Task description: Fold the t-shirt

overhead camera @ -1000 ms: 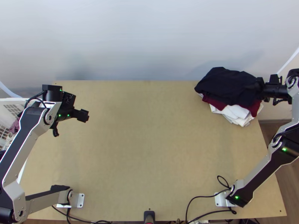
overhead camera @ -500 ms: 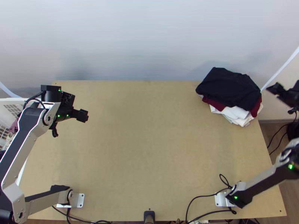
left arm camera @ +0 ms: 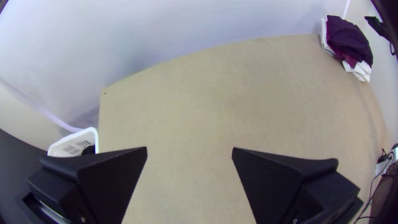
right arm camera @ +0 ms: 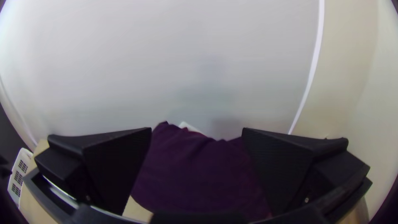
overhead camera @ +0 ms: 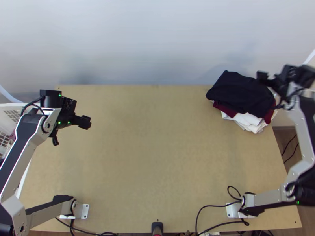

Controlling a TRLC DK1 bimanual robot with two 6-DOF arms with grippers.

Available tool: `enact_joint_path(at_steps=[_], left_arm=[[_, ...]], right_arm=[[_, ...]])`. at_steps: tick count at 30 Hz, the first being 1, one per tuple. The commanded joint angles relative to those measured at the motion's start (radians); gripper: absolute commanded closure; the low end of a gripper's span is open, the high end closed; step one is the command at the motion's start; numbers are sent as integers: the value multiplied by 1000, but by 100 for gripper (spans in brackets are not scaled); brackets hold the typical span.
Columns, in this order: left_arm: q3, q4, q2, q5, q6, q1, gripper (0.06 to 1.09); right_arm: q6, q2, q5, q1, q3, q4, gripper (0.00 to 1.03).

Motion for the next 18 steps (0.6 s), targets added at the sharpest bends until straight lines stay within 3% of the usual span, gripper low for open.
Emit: enact_joint_path(at_steps=[1,10,18], left_arm=[[32,-19,-32,-8,29,22,9],[45,-36,-38,-8,52,50,9],[41,-43,-36,-7,49,50,9]], right_arm=[[8,70,73,33,-97,128,5],[13,363,234,-13,-129,423,5],[17,438,363,-62,-146,452,5]])
